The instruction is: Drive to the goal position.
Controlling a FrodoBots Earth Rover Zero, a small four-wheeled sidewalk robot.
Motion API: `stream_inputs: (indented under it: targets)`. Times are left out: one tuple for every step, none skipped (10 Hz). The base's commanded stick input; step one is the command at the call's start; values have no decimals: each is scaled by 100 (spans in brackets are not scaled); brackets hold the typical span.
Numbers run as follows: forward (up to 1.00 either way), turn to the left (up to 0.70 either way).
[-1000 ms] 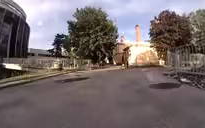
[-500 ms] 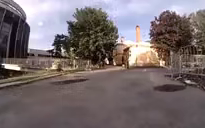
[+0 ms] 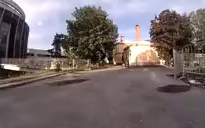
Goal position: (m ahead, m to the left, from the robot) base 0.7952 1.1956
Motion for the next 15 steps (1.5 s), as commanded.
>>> stream_inputs:
  targets:
    - [45,0]
    - [45,0]
    - [45,0]
    - [45,0]
    - [45,0]
    - [45,0]
    - [45,0]
    - [45,0]
    - [45,0]
    - [45,0]
    - [45,0]
    - [45,0]
    - [45,0]
    - [45,0]
    - [45,0]
